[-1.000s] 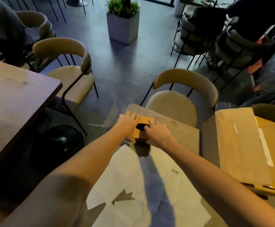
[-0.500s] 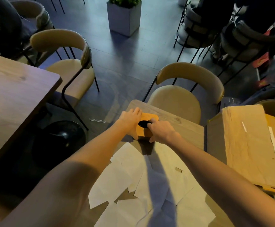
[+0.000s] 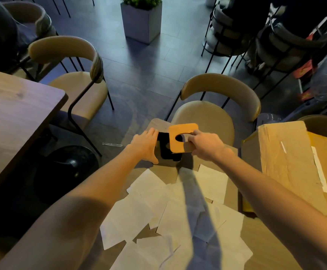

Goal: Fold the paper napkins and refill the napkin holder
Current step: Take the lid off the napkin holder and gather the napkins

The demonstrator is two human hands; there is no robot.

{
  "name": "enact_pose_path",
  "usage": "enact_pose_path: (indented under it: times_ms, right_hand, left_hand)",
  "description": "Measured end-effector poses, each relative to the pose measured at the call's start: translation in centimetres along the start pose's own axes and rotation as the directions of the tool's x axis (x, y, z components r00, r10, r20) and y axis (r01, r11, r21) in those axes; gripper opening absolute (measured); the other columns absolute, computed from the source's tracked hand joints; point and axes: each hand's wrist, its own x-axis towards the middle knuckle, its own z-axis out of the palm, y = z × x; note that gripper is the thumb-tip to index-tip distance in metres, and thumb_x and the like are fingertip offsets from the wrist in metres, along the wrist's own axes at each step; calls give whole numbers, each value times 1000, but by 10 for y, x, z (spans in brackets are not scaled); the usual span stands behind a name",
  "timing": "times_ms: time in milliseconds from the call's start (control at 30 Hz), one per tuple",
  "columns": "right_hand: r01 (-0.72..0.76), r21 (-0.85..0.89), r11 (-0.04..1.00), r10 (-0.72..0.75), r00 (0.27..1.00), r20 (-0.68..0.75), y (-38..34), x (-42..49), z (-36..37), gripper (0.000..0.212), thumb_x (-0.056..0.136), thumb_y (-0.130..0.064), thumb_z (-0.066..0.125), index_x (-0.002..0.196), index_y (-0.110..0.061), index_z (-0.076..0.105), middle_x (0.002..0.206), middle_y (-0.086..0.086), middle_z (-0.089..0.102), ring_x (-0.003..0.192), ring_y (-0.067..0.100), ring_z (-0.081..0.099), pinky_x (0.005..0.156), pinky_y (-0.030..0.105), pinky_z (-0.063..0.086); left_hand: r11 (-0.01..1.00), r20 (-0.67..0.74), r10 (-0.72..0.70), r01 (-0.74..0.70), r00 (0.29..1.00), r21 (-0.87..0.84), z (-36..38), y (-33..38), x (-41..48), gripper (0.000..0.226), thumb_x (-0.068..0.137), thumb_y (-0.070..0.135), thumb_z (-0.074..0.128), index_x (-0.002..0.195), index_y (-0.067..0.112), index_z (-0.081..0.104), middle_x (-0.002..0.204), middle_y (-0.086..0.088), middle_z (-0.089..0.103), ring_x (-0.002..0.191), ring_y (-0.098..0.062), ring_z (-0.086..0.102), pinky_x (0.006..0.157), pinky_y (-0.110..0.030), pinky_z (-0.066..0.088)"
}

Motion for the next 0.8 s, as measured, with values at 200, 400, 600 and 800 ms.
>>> enact_pose_path:
  times_ms: [200, 400, 600, 800]
  right_hand:
    - [-115, -21, 993, 116, 991, 64, 35, -7, 32, 42, 88, -32, 70, 127, -21, 58, 119, 5, 55, 102, 30, 66, 74, 41, 52]
    - [-189, 41, 981, 182, 976, 121, 29, 7, 74, 36, 90, -29, 67, 124, -19, 62, 114, 4, 57, 97, 25, 66, 79, 39, 58]
    - [-225, 56, 973, 218, 970, 107, 33, 24, 98, 39, 91, -26, 68, 128, -19, 57, 118, 6, 58, 102, 29, 66, 75, 40, 53]
    - [-248, 108, 963, 244, 969, 48, 35, 22, 103, 39, 94, -17, 56, 133, -20, 50, 118, 7, 58, 102, 31, 65, 73, 40, 53]
  left_hand:
    - [997, -15, -77, 77, 997, 12, -1, -3, 7, 106, 61, 64, 81, 144, 24, 27, 137, -1, 45, 121, -24, 52, 95, -44, 49]
    - [994, 17, -90, 91, 996, -62, 2, -11, 15, 111, 59, 65, 81, 145, 29, 21, 136, 1, 47, 120, -26, 55, 95, -46, 53]
    - [993, -3, -84, 83, 996, -81, 6, -15, 18, 111, 64, 63, 80, 149, 29, 16, 137, 1, 46, 121, -25, 55, 94, -45, 52]
    - [986, -87, -137, 127, 987, -110, 10, -3, 5, 106, 75, 50, 79, 153, 24, 12, 138, -7, 42, 119, -28, 54, 93, -45, 52]
